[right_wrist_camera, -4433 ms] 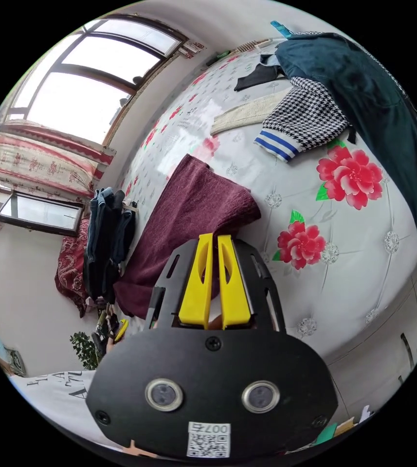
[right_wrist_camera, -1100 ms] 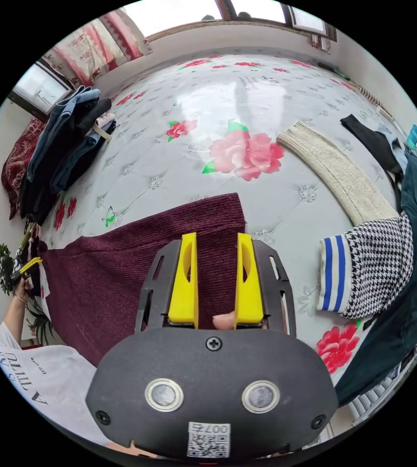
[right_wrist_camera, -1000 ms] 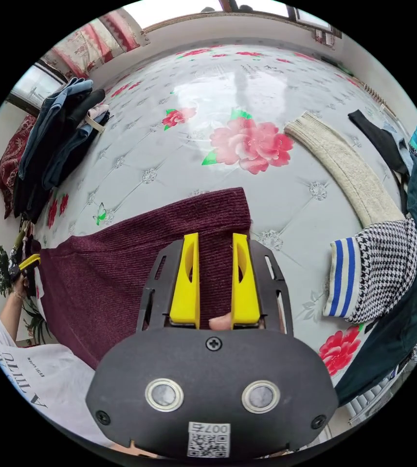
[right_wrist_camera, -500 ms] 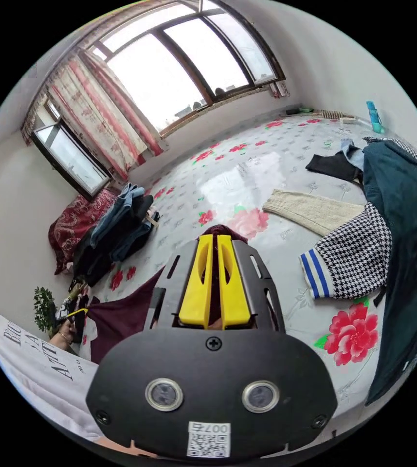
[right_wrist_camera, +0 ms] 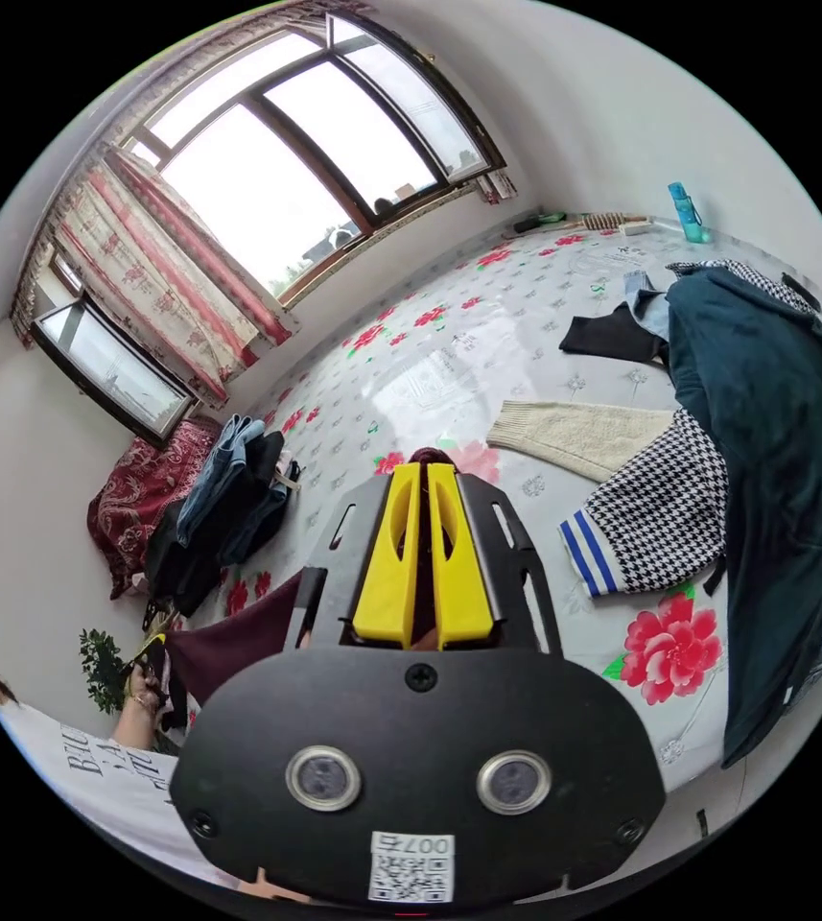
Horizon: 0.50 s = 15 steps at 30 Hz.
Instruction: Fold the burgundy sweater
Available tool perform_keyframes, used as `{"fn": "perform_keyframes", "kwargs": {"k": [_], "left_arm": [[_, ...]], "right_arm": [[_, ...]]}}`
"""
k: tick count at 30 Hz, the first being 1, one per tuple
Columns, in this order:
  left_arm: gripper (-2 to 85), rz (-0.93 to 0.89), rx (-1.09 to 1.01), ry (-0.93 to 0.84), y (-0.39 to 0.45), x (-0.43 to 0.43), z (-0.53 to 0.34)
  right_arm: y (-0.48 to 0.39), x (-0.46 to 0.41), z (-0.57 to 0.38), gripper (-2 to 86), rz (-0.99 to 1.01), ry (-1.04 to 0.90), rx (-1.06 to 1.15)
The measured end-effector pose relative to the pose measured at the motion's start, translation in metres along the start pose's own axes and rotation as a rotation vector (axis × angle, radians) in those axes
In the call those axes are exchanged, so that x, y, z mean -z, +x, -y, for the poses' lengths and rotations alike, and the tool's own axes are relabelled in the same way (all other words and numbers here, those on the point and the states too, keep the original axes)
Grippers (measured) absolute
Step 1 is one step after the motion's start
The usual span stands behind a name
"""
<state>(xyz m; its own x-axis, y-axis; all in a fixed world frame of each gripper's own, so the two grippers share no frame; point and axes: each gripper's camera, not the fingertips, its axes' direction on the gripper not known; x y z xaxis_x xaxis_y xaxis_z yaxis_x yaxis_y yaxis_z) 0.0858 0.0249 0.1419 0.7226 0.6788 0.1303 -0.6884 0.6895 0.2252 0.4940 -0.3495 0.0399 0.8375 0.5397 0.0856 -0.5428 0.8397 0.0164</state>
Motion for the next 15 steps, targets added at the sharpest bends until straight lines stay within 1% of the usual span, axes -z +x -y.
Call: {"fn": "perform_keyframes", "kwargs": {"k": [2,4,5,6,7,9,11,13,15], "left_arm": [[0.5,0.007,0.064,-0.061,-0.004,-0.049,0.029],[3.5,0.001,0.202,-0.162,-0.014,-0.113,0.051],[3.6,0.014,0.233,-0.203,-0.017,-0.126,0.054],[3.7,0.096,0.284,-0.266,-0.021,-0.141,0.058],[3.6,0.146,0.288,-0.278,-0.024,-0.143,0.058],[3.2,0.158,0.267,-0.237,-0.029,-0.132,0.05],[2.1,0.159,0.246,-0.189,-0.036,-0.112,0.031],[0.6,0.174,0.259,-0.167,-0.05,-0.083,-0.011],[-0.1,0.183,0.312,-0.178,-0.062,-0.062,-0.051]], "right_arm": [[0.0,-0.047,0.033,0.1,-0.032,-0.005,-0.032],[0.005,-0.085,0.051,0.4,-0.067,-0.005,-0.055],[0.012,-0.108,0.058,0.7,-0.121,-0.032,-0.092],[0.016,-0.117,0.06,0.8,-0.144,-0.058,-0.121],[0.025,-0.127,0.059,1.2,-0.147,-0.094,-0.152],[0.033,-0.127,0.049,1.9,-0.104,-0.089,-0.132],[0.047,-0.116,0.016,3.0,-0.074,-0.115,-0.075],[0.064,-0.103,-0.02,3.8,-0.085,-0.173,-0.051],[0.086,-0.082,-0.061,4.2,-0.148,-0.217,-0.058]]}}
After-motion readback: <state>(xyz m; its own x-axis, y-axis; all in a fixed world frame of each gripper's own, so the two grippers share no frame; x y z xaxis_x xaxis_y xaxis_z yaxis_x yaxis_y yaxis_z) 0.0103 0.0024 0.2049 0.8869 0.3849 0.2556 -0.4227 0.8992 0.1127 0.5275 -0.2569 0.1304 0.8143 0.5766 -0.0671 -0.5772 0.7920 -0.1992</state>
